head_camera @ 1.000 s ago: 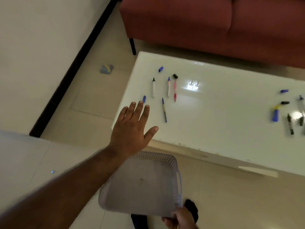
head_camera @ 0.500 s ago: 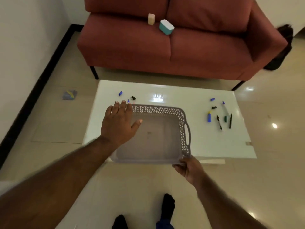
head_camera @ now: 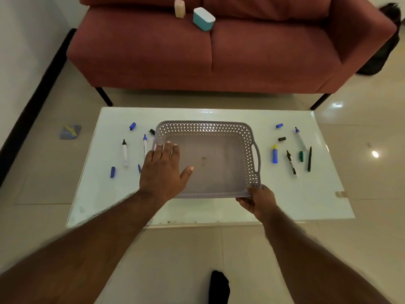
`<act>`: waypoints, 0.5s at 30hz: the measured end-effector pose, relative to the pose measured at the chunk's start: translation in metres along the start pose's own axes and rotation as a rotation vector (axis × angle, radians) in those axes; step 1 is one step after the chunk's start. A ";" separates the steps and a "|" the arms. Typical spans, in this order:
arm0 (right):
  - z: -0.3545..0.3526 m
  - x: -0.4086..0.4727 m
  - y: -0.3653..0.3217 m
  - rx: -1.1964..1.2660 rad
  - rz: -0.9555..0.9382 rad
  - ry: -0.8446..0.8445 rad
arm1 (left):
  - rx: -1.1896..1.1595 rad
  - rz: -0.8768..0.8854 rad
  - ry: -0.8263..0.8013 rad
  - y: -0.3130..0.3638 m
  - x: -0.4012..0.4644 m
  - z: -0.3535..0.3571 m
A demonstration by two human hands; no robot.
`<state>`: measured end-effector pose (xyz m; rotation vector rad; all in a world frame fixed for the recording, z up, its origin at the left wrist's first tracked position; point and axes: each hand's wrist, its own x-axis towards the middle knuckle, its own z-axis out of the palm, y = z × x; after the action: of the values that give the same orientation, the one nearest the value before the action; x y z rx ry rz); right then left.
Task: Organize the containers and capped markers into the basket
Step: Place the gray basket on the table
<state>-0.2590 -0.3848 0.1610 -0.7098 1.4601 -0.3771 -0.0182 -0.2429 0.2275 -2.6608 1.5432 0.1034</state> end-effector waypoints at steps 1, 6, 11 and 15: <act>-0.006 0.008 -0.001 -0.013 0.003 0.023 | 0.007 -0.003 -0.007 0.002 0.004 0.004; -0.027 0.042 0.001 -0.015 0.018 0.067 | 0.020 -0.001 -0.022 0.013 0.017 0.022; -0.030 0.057 0.005 0.009 0.049 0.054 | 0.029 0.001 -0.058 0.023 0.022 0.033; -0.028 0.063 0.008 0.017 0.103 0.087 | 0.028 0.004 -0.056 0.029 0.026 0.038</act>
<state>-0.2813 -0.4244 0.1085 -0.6082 1.5677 -0.3442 -0.0314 -0.2764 0.1868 -2.6100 1.5226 0.1536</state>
